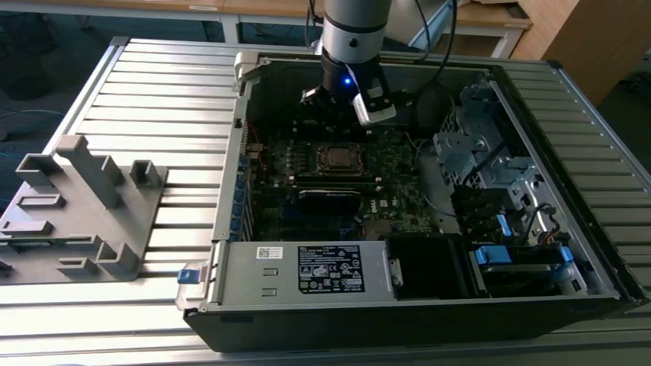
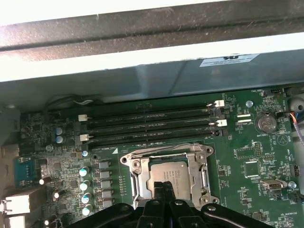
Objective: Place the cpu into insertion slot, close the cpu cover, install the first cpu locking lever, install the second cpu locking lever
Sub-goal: 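Install the second cpu locking lever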
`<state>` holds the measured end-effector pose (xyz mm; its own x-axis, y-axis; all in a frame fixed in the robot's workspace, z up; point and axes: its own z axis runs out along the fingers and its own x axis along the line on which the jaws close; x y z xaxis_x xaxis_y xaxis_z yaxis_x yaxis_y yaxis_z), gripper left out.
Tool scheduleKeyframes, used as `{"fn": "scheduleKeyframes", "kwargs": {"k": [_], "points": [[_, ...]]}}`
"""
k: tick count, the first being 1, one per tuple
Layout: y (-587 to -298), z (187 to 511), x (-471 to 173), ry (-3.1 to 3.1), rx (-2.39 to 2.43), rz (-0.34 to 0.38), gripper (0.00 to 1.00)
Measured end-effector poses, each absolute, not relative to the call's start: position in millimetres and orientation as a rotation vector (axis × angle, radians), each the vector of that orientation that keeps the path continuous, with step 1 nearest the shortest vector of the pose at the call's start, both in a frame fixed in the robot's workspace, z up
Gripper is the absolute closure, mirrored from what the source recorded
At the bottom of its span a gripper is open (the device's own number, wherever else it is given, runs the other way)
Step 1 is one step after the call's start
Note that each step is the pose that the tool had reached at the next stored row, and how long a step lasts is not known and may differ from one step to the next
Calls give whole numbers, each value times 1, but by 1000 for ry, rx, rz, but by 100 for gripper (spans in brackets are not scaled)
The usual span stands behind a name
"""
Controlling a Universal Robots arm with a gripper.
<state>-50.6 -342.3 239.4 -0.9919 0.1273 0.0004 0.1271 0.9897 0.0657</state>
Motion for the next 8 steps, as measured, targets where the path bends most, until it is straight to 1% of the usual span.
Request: {"fn": "scheduleKeyframes", "kwargs": {"k": [8], "points": [[-342, 239, -42, 3131, 200, 103, 89]]}}
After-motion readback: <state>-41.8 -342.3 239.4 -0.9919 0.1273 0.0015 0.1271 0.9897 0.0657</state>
